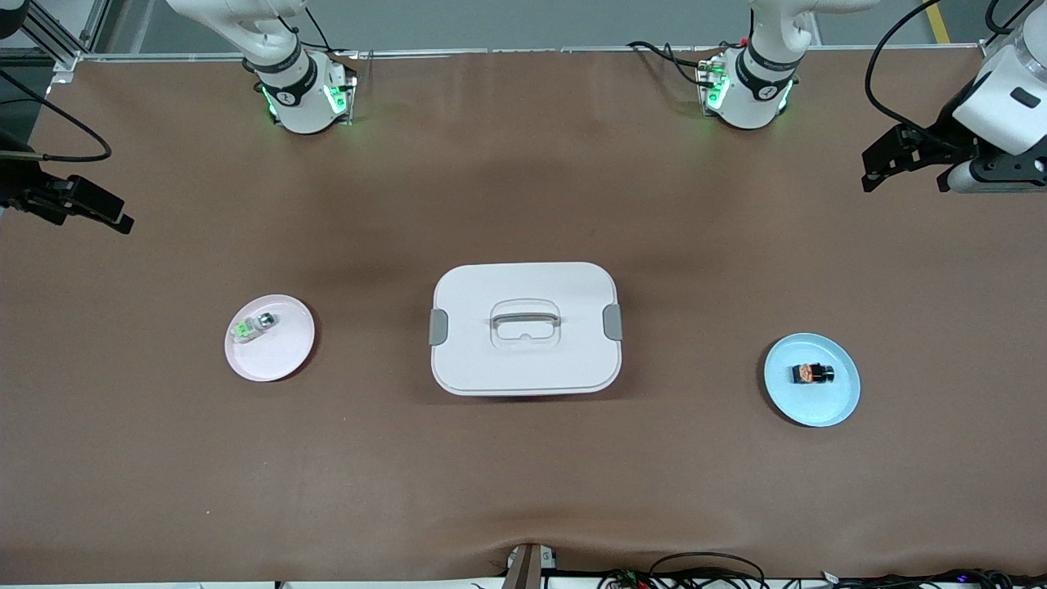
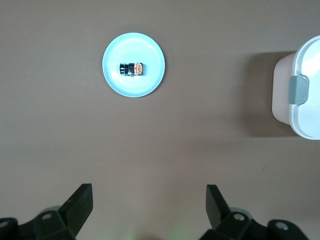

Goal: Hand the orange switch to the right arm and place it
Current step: 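Move the left gripper down toward the orange switch on the blue plate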

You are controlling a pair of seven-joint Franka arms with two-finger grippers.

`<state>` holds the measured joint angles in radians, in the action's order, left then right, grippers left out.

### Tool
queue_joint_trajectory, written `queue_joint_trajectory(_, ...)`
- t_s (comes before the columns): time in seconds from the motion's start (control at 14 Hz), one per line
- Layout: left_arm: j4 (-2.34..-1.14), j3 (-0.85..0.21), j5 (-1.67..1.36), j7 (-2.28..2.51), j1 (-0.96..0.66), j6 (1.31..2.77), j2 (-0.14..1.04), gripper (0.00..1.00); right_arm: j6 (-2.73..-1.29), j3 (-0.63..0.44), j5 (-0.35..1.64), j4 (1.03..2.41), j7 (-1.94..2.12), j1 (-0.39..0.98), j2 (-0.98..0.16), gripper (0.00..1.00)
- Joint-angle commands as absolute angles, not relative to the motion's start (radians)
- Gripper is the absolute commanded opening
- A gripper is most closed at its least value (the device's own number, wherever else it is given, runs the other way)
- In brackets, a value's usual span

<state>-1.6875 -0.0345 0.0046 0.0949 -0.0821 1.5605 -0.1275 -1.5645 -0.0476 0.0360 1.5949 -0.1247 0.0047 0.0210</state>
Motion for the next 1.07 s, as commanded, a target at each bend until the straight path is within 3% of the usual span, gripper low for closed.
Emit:
queue_joint_trajectory(0.0,-1.664,-0.035,0.017,0.069,-0.078,1.528,-0.12,1.0,-1.549,-0.052,0.044,1.594,-0.129,0.011,0.035,1.0)
queue_joint_trajectory(0.21,-1.649,-0.032,0.017,0.071,-0.078,1.539,-0.083,1.0,-1.549,-0.052,0.044,1.594,-0.129,0.011,0.035,1.0)
queue_joint_trajectory(0.5,-1.554,-0.02,0.018,0.066,-0.058,1.549,0.066,1.0,-1.549,-0.052,0.044,1.594,-0.129,0.011,0.035,1.0)
queue_joint_trajectory(1.0,-1.623,-0.021,0.103,0.058,-0.02,1.799,0.221,1.0,-1.551,-0.052,0.037,1.594,-0.129,0.011,0.035,1.0)
